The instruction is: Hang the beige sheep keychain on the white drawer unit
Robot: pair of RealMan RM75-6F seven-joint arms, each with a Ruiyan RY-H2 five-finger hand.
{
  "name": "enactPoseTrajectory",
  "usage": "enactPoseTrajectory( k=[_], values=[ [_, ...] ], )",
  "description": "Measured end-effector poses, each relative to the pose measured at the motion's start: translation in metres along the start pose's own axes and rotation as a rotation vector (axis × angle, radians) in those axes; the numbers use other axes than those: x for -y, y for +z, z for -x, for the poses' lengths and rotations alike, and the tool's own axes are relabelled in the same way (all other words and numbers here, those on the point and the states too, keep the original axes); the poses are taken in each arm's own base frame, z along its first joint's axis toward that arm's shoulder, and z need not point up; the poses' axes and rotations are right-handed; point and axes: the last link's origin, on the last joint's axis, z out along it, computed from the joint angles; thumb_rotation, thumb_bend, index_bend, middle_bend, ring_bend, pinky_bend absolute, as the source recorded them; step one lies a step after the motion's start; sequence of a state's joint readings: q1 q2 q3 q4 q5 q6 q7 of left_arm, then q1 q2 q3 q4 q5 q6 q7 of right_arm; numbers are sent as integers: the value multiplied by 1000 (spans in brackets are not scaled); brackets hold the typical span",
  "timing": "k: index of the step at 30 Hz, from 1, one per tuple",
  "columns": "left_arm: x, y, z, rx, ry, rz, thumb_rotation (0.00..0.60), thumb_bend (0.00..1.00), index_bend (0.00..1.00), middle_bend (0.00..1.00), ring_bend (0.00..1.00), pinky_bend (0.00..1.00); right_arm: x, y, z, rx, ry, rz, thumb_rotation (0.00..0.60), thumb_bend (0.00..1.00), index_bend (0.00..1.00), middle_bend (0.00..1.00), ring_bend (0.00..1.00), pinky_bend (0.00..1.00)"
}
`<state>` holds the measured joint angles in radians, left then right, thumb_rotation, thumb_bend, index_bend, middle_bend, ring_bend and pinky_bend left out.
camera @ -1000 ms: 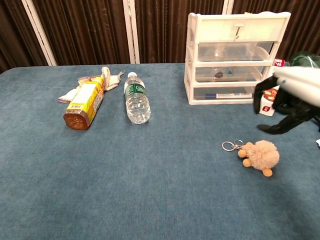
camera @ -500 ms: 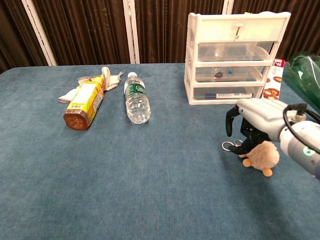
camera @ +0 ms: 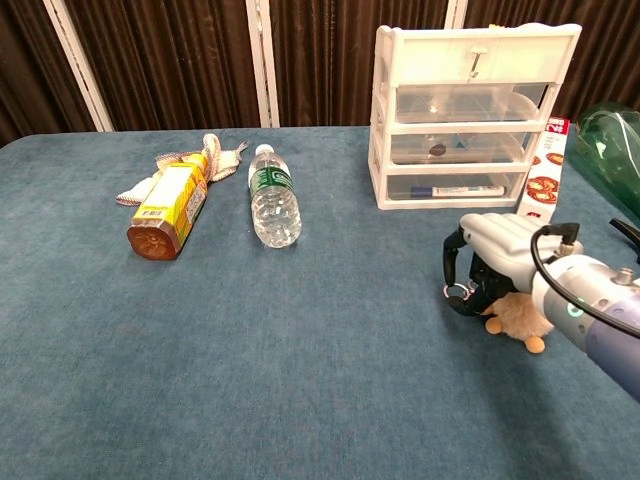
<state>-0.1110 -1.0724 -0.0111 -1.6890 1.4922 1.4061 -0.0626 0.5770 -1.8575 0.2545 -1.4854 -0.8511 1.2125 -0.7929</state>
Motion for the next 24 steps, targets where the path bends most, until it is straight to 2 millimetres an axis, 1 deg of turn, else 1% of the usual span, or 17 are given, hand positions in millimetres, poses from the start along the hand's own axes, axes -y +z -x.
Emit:
enactPoseTrajectory(
  k=[14,24],
  values=[
    [0,1,0,-1,-1,-6,600,0,0,0,0,0,-5,9,7,15,1,29,600,320,527,1000,1000,1000],
    [1,2,0,-1,-3,-9,600,0,0,0,0,0,-7,10,10,24,-1,38,600,320,535,1000,1000,1000]
  ],
)
